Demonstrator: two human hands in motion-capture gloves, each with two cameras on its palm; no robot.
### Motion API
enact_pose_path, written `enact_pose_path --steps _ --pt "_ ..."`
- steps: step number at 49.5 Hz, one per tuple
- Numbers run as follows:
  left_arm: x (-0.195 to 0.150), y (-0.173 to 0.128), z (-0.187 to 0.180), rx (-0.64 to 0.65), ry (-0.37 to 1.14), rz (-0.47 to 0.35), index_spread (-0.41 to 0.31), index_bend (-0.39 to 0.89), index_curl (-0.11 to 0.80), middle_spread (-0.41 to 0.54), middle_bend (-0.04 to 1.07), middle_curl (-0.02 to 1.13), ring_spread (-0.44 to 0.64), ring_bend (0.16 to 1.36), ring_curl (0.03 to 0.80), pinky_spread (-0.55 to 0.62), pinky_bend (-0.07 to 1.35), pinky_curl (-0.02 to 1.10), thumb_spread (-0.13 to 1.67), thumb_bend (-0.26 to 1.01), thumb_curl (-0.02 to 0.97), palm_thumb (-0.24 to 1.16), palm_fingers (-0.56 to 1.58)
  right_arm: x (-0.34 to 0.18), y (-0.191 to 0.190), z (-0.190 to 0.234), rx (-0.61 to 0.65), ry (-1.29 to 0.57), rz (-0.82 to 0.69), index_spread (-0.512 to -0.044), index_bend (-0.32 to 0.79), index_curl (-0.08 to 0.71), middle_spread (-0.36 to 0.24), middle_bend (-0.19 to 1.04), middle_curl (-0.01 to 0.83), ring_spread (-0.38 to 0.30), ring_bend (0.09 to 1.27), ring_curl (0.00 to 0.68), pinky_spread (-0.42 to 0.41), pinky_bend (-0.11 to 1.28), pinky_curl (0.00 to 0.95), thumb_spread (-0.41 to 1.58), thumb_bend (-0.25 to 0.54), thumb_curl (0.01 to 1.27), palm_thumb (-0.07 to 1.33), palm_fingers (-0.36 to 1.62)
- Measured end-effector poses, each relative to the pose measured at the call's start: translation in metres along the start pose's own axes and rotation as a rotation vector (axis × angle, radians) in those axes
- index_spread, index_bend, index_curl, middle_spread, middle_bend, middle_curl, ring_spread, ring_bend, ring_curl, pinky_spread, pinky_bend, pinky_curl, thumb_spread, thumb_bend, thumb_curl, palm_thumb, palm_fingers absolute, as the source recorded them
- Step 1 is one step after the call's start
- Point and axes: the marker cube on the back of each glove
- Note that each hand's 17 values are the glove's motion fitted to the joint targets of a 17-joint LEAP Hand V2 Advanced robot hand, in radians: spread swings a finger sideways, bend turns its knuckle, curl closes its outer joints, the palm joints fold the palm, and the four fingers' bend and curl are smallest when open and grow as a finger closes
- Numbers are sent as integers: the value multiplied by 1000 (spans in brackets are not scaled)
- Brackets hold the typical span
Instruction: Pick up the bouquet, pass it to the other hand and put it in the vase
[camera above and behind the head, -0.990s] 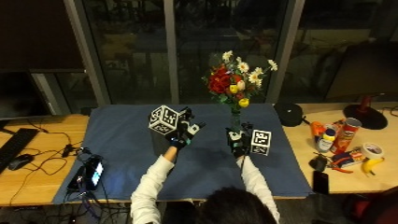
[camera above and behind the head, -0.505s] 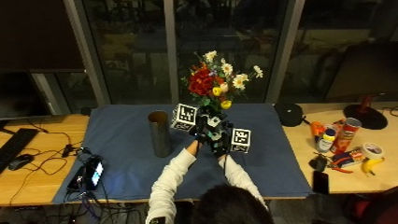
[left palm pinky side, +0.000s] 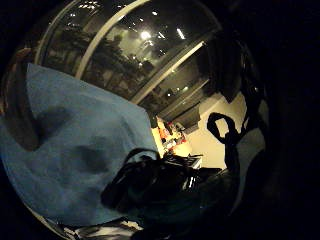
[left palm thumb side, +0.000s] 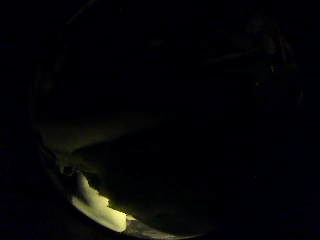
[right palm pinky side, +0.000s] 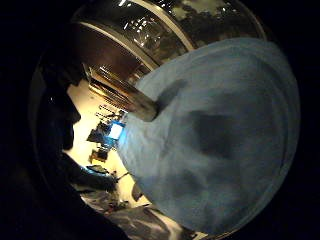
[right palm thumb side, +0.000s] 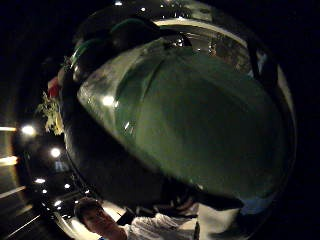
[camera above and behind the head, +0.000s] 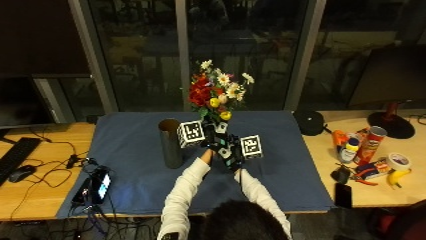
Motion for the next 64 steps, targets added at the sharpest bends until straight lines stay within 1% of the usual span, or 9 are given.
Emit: enact_pose_path --steps 3,5,9,15,22,31,43,54,64 --pt "1 -8 -6 17 5 -21 -285 357 419 -319 661 535 -358 756 435 -378 565 417 381 17 596 861 1395 -4 -7 -5 -87 -46 -81 -255 103 507 -165 562 513 -188 857 478 -277 701 446 500 -109 696 755 1072" --pt "5 -14 -13 30 -7 -25 -295 360 431 -326 666 538 -363 760 441 -383 569 419 355 4 610 866 1388 -2 -5 -16 -150 43 68 -266 32 463 -170 528 498 -189 808 462 -249 706 442 615 -97 665 693 992" --pt "14 -27 -25 58 -40 -20 -308 366 452 -337 673 543 -370 764 450 -389 576 423 310 -16 636 875 1380 12 1 -43 -228 335 383 -285 52 421 -167 476 480 -189 732 451 -163 634 441 748 -73 617 603 746" --pt "30 -52 -45 111 -84 -16 -323 369 480 -346 679 548 -378 772 460 -394 582 427 272 -25 667 880 1373 11 -9 -66 -287 453 438 -307 64 355 -149 396 443 -159 630 404 -34 590 411 867 -45 566 551 577" --pt "67 -89 -79 214 -113 -36 -332 364 505 -350 685 552 -382 772 469 -396 588 430 247 -29 695 878 1365 1 -32 -93 -355 552 475 -325 3 251 -124 248 392 -92 640 383 80 673 406 953 -51 509 475 298" --pt "88 -132 -118 325 -170 -21 -337 353 531 -353 689 555 -386 768 475 -397 593 432 232 -30 724 874 1361 -10 -51 -114 -358 597 527 -341 57 183 -97 223 373 -36 644 360 151 701 388 1004 -32 466 456 239" --pt "72 -171 -153 414 -202 -74 -332 339 559 -354 691 556 -381 764 481 -395 587 429 222 -32 753 865 1358 -13 -54 -118 -357 591 530 -346 81 152 -58 244 373 4 633 341 191 690 367 1027 -26 435 460 218" --pt "39 -187 -179 528 -285 -59 -335 314 575 -344 687 556 -377 760 483 -398 589 428 217 -31 771 861 1355 8 -42 -106 -438 581 574 -343 96 145 -47 253 371 16 629 331 207 666 352 1042 -24 418 473 220" --pt "-14 -182 -185 467 -296 -89 -336 283 585 -341 679 554 -377 757 484 -400 594 430 227 -31 786 857 1344 -1 -39 -94 -445 676 537 -336 107 154 -28 264 371 32 600 320 224 619 339 1063 -23 409 492 200"
